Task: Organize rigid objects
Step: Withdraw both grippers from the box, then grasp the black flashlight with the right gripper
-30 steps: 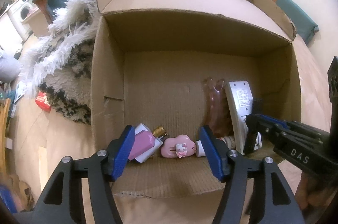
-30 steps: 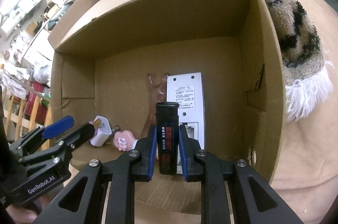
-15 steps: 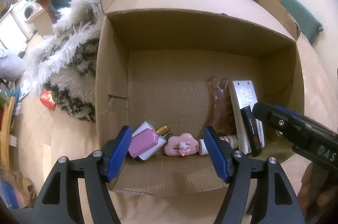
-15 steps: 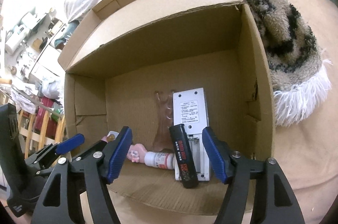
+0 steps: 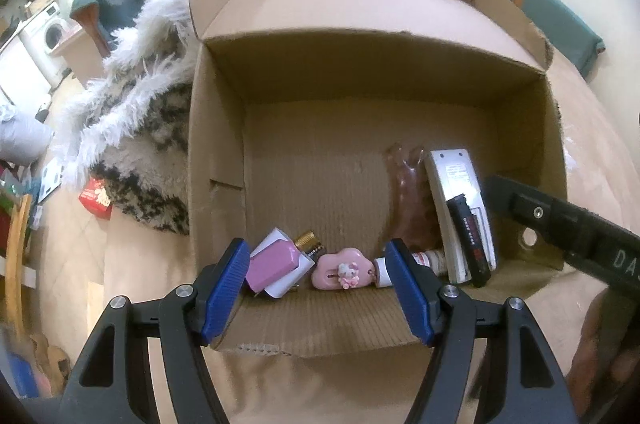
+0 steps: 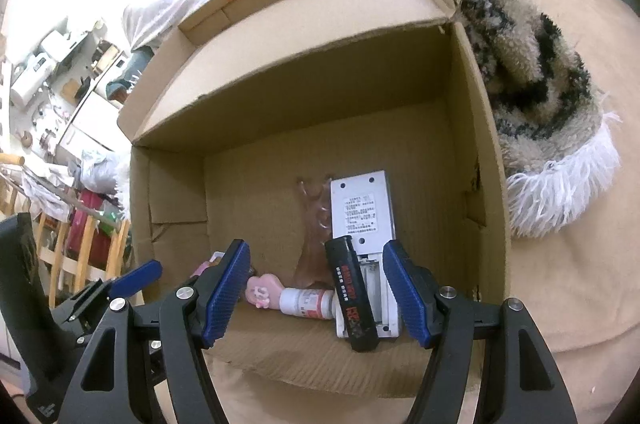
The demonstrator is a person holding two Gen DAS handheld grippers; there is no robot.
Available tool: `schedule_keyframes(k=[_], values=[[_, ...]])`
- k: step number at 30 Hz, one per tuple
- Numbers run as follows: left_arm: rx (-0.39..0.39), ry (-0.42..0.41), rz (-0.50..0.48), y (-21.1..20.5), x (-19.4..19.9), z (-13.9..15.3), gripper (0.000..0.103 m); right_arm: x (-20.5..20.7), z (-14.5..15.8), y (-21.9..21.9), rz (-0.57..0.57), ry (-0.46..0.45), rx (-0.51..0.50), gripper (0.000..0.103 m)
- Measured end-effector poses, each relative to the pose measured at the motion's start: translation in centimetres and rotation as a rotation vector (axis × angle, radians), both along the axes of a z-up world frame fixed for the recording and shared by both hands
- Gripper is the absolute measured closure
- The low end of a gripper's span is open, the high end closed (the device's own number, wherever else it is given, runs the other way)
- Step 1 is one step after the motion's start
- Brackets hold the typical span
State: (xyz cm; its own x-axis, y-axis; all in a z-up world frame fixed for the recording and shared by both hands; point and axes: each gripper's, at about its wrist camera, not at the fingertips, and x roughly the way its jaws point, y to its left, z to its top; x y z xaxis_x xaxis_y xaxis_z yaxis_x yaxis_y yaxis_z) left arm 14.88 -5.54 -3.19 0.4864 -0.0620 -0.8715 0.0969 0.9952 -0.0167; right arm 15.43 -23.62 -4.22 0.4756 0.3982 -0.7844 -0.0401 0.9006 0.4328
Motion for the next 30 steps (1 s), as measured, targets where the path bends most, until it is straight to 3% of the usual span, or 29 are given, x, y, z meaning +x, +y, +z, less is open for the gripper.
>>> schedule_keyframes(k=[11,16,23,24,26,30], values=[[-0.046,0.028,0.058,2.1,-3.9,0.5,0.036,-4.5,2.4,-4.3,-0.078,-0.019,0.060,0.031],[-0.069,0.042,0.073,2.7,-5.5,0.7,0.036,-7.4,-0.1,-6.1,-0.138,0.109,0.091,0.030],[-0.090,0.103,0.059,3.2,-7.5,0.2,0.036,-8.9,-8.1,-4.3,-0.133,0.443,0.051,0.031],[-0.091,0.109,0.057,3.3,-7.7,0.1,0.036,-8.9,-8.7,-3.8,-0.124,0.463,0.026,0.033],[-0.092,0.125,0.049,3.5,-8.1,-0.1,0.035,-8.8,-9.6,-2.9,-0.093,0.488,-0.045,0.047],[-0.089,0.155,0.063,3.7,-8.2,-1.1,0.036,-9.0,-9.9,-1.7,-0.059,0.467,-0.155,0.055]])
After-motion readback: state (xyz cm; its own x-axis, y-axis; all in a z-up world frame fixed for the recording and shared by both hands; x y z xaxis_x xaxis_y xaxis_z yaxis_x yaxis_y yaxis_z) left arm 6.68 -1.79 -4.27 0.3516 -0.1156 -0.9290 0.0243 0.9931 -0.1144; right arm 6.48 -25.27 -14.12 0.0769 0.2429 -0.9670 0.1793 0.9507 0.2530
